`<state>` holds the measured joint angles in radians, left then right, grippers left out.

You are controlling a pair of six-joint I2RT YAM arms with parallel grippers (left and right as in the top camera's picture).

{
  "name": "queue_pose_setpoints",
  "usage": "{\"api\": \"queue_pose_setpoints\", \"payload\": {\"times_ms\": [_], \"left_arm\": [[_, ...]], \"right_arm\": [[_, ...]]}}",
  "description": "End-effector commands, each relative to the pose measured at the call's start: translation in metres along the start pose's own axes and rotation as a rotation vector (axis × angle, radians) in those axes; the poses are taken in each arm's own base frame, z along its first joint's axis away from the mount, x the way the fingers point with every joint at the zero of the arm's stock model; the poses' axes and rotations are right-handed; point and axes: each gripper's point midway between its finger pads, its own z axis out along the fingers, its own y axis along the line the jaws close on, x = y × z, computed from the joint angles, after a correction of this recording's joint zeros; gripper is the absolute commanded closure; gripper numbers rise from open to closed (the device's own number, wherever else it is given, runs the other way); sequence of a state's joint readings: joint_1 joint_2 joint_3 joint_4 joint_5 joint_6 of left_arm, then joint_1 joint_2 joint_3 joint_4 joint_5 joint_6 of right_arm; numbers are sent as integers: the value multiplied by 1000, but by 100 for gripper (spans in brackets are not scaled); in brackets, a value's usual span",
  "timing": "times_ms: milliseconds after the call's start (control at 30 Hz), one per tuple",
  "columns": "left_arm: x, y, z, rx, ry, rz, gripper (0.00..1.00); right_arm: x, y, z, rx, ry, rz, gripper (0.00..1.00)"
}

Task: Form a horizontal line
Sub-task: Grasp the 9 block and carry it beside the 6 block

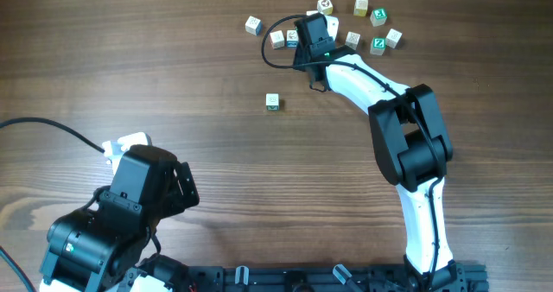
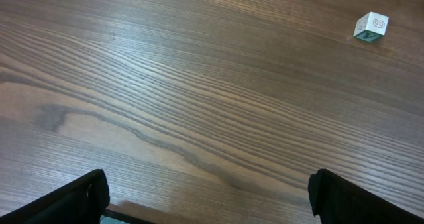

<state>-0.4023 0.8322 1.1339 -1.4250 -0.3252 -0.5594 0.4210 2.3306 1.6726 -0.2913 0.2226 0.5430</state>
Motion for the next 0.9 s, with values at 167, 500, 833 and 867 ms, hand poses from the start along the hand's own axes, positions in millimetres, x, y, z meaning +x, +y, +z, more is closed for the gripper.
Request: {"api": "queue_pose_setpoints", "payload": {"times_ms": [167,500,833,867], "left_arm": [[-1,4,1,-18,-9,-17,0],[-1,4,1,-18,-9,-17,0],[-1,4,1,-18,-9,-17,0],[-1,4,1,-18,-9,-17,0]], "right_arm": [[13,-9,-8,35,79,-49,74],[72,6,-61,-67,405,-54,85],[118,24,-84,-21,519,-86,88],[120,26,-85,-22,520,-88,88]]}}
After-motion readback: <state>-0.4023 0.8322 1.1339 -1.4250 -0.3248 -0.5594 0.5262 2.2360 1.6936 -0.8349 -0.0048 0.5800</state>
